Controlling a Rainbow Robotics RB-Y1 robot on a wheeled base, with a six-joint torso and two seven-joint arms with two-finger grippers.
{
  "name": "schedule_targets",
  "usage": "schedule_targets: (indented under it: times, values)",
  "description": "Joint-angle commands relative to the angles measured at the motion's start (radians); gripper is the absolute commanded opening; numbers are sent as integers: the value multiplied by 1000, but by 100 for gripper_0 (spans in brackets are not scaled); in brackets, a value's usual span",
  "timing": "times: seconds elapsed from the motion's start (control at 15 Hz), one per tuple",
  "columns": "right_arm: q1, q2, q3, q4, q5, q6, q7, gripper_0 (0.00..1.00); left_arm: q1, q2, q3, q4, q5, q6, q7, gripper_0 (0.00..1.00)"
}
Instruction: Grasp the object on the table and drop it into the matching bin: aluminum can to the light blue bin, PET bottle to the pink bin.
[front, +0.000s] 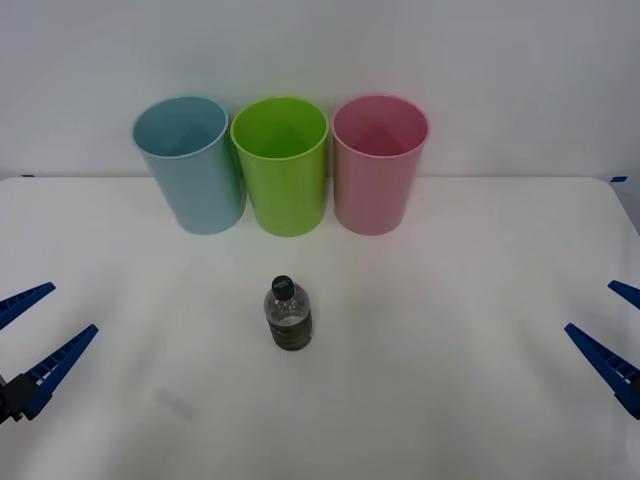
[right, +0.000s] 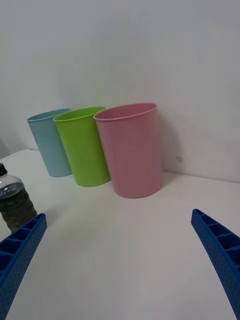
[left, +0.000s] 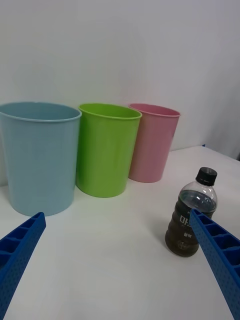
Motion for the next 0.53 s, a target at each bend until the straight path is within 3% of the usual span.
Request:
schedule_targets:
  times: [0.07, 0.2, 0.53]
  values:
    - [0, 0, 0, 0, 0, 0, 0, 100, 0, 0, 0, 0, 0, 0, 0, 100]
    - [16, 13, 13, 23, 40, -10, -3, 100, 0, 0, 0, 0, 0, 0, 0, 100]
    - [4, -4, 109, 24, 40, -7, 14, 100, 0, 0, 0, 0, 0, 0, 0, 100]
